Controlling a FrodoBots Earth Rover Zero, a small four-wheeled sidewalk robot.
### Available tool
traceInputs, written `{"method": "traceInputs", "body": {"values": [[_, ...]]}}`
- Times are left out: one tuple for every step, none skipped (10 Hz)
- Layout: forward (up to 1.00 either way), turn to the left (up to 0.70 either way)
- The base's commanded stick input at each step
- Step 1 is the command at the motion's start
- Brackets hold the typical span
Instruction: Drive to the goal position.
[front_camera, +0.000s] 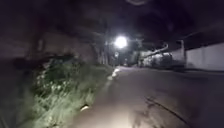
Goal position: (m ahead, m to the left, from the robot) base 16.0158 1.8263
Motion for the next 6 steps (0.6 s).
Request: {"method": "traceInputs", "body": {"values": [[0.5,0.0],[0.5,0.0],[0.5,0.0],[0.5,0.0],[0.5,0.0],[0.5,0.0]]}}
